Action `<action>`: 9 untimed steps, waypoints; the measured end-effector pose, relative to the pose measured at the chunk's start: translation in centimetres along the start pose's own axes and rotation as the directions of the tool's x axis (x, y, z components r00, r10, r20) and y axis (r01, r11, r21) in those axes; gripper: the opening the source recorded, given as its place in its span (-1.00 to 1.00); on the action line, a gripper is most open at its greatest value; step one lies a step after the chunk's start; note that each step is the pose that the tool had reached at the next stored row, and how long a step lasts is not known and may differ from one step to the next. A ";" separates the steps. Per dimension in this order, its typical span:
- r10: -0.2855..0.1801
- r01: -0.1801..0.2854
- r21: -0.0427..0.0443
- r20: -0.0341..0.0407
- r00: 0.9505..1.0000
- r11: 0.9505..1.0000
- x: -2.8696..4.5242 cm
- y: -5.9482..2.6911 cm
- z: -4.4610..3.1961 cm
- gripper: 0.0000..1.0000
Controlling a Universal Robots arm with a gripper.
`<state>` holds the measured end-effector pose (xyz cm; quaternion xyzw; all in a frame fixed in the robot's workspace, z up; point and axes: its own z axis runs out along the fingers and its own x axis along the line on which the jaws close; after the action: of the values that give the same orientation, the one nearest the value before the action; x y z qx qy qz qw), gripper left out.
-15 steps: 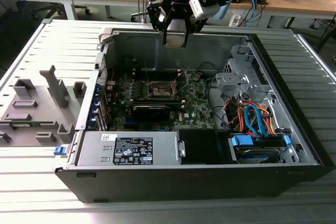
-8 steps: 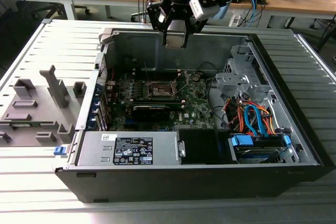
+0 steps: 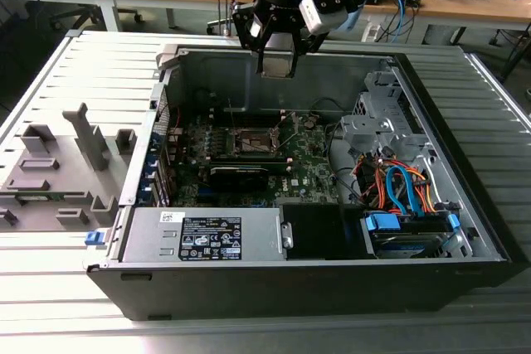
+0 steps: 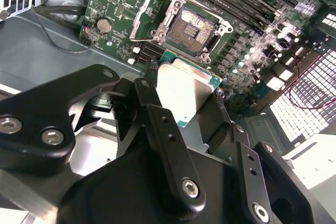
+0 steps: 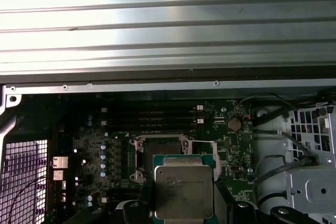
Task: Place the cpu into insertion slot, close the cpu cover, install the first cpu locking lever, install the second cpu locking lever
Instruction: 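Place the cpu into insertion slot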
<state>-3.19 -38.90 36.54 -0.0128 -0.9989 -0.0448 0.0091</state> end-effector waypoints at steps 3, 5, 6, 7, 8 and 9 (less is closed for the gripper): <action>0.000 0.000 0.000 0.000 1.000 1.000 0.00 -0.05 0.02 0.08; 0.000 0.000 0.000 0.000 1.000 1.000 0.00 -0.08 0.03 0.08; 0.000 0.000 0.000 0.000 1.000 1.000 0.00 -0.11 0.03 0.08; 0.000 0.000 0.000 0.000 1.000 1.000 0.00 -0.13 0.04 0.08; 0.000 0.000 0.000 0.000 1.000 1.000 0.00 -0.14 0.04 0.08; 0.000 0.000 0.000 0.000 1.000 1.000 0.00 -0.16 0.04 0.08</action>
<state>-3.19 -39.06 36.48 -0.0128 -0.9989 -0.0449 0.0091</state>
